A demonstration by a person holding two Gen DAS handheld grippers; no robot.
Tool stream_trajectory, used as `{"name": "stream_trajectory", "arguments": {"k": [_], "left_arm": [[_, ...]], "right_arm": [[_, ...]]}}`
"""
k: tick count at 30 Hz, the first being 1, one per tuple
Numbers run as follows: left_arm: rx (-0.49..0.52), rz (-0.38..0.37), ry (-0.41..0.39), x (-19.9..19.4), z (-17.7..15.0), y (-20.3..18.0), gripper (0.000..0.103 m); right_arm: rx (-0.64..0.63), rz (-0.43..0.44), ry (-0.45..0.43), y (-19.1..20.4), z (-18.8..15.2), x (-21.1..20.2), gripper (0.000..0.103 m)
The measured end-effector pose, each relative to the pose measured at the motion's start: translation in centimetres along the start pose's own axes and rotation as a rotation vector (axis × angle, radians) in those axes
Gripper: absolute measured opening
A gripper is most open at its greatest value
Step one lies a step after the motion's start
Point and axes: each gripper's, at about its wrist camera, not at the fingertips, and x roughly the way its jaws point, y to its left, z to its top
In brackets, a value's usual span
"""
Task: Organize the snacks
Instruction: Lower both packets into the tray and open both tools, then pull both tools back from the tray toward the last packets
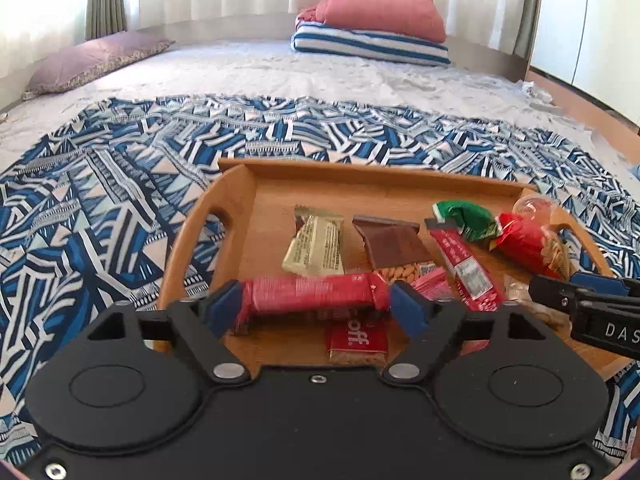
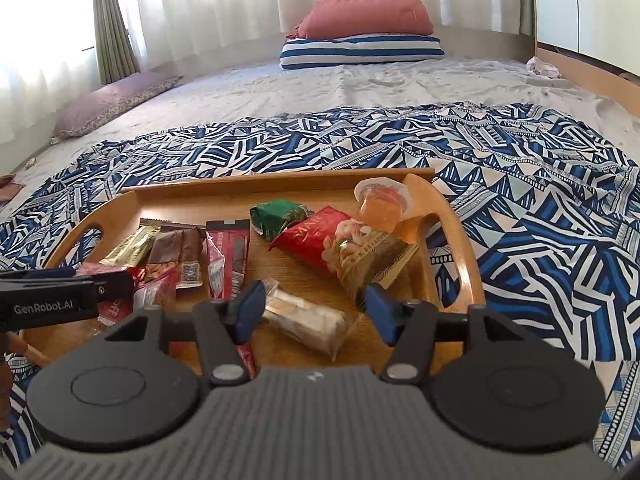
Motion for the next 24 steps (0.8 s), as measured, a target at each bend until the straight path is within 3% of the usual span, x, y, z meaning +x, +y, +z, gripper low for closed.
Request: {"name": "stream_trajectory", "arguments": {"k": [6, 24], "left_arm": [[0.007, -0.012, -0.031, -1.9, 0.3, -0.1, 0.094], [0.075, -0.107, -0.061, -7.8, -2.7, -2.7, 0.096]], "right_arm": [[-0.012, 0.011, -0.020, 0.2, 0.1, -1.5, 0.081], [-0.112, 0.019, -0.093, 1.0, -1.5, -8.0, 0.098]]}}
